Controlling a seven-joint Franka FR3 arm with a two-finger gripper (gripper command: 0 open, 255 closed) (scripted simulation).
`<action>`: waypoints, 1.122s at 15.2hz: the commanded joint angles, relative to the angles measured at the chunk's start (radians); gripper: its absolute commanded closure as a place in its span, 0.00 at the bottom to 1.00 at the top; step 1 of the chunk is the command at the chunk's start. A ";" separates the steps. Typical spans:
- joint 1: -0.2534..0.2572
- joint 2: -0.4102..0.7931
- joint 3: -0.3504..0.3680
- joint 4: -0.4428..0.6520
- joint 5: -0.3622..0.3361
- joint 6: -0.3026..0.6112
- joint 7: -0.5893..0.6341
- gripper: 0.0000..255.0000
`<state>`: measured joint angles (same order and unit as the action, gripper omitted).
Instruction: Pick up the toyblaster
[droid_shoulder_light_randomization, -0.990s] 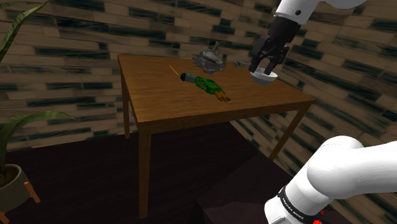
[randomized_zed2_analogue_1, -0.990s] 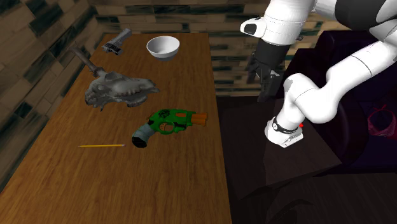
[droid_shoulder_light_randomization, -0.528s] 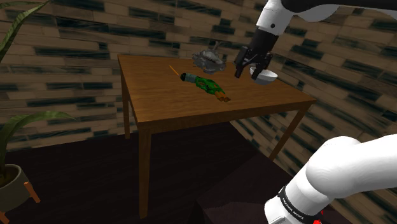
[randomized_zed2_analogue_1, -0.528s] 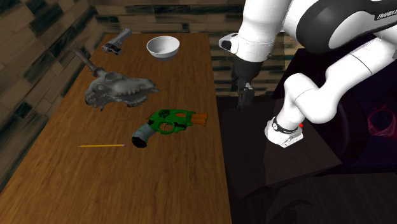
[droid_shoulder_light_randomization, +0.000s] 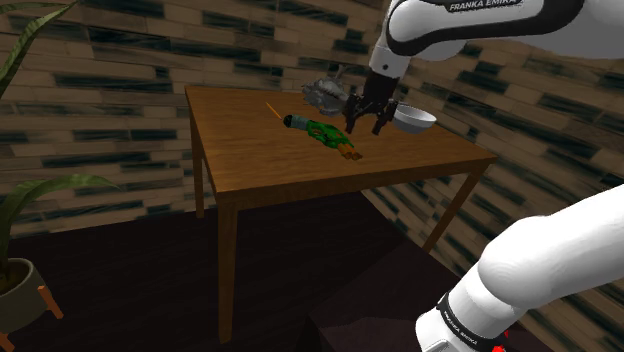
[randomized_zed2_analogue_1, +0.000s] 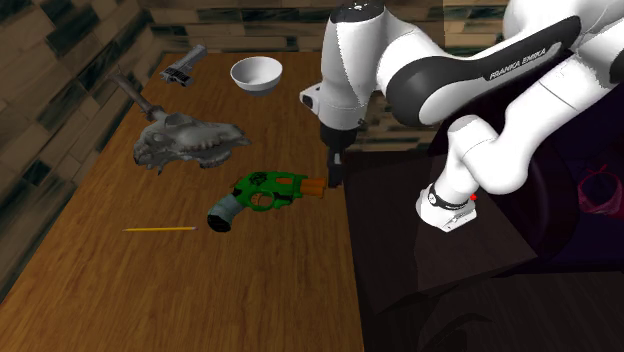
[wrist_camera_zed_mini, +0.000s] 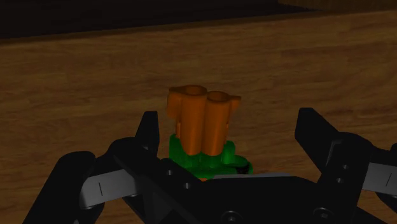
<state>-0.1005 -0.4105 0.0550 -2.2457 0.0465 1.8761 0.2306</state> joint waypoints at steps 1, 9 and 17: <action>-0.013 0.072 0.003 0.025 -0.017 0.041 0.021 0.00; -0.032 0.201 0.003 0.028 -0.048 0.155 0.059 0.00; -0.032 0.216 0.003 -0.005 -0.049 0.203 0.059 1.00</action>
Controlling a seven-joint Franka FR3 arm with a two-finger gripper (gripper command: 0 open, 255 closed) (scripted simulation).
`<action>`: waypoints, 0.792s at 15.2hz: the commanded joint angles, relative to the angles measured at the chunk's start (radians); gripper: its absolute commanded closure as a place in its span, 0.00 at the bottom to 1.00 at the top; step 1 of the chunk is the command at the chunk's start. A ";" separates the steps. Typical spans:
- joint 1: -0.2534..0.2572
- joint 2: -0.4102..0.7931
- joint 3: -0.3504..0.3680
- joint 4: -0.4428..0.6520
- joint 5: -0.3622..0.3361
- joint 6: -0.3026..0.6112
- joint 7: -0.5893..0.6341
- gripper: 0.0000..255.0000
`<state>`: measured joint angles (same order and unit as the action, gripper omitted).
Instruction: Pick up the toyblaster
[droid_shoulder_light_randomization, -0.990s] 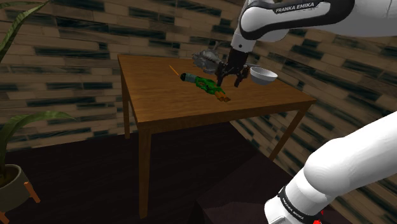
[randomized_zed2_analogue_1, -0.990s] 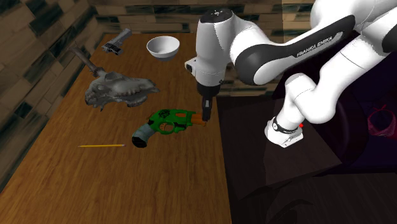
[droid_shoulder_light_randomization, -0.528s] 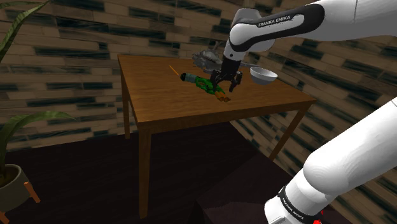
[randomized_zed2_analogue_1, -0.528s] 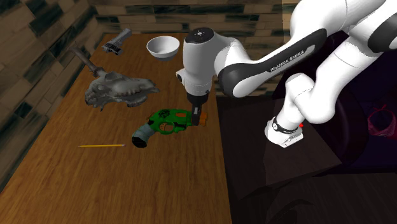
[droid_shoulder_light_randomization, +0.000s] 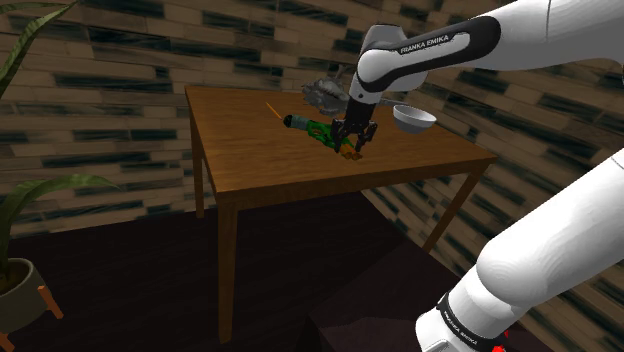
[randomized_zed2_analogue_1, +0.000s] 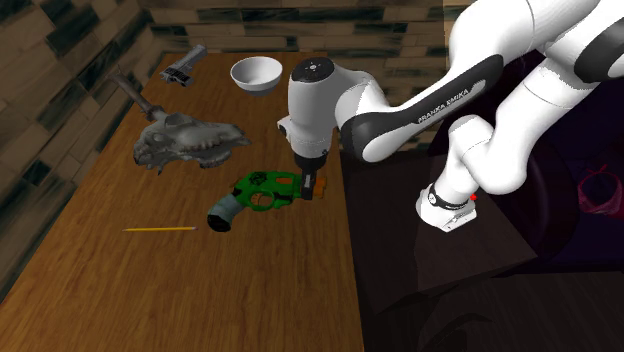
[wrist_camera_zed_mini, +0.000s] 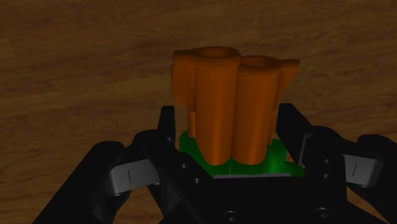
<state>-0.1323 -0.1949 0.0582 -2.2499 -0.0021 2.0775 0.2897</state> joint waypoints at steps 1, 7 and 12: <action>0.000 0.000 0.000 0.000 0.000 0.001 0.000 1.00; 0.000 0.000 0.000 -0.002 0.000 0.003 0.001 1.00; 0.000 -0.020 0.000 0.046 0.001 -0.066 -0.001 1.00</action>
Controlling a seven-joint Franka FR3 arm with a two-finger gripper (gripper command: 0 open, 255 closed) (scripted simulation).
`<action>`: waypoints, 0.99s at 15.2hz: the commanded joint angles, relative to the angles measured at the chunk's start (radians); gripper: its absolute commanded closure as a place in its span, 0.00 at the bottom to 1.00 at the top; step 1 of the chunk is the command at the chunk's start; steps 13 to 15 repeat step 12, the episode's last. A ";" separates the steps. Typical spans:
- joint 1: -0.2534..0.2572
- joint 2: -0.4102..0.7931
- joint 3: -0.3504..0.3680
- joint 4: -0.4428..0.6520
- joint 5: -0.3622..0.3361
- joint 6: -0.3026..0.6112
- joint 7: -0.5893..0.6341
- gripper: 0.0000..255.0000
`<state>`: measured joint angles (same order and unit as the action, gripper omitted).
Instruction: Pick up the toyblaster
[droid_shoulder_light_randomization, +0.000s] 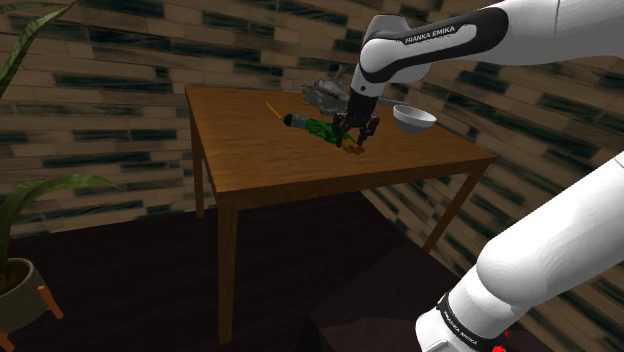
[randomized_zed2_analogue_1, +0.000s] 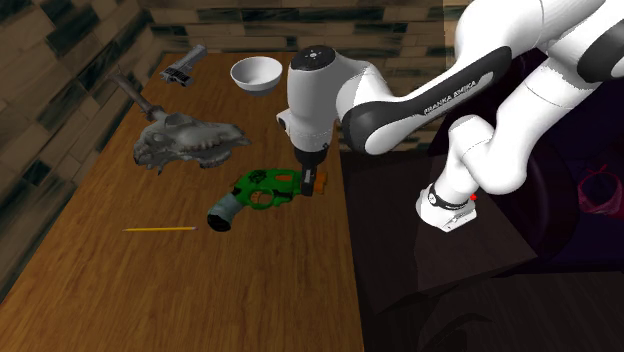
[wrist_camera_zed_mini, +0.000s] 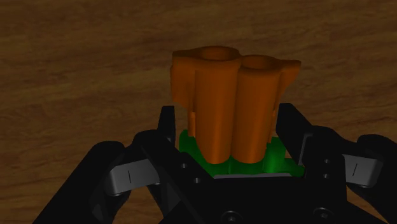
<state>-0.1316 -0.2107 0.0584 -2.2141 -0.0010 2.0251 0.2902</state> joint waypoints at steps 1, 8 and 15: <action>0.000 -0.007 -0.001 0.021 0.000 -0.027 -0.001 1.00; -0.001 -0.024 -0.002 0.099 0.001 -0.122 -0.003 1.00; -0.001 -0.027 -0.002 0.125 0.001 -0.151 -0.003 1.00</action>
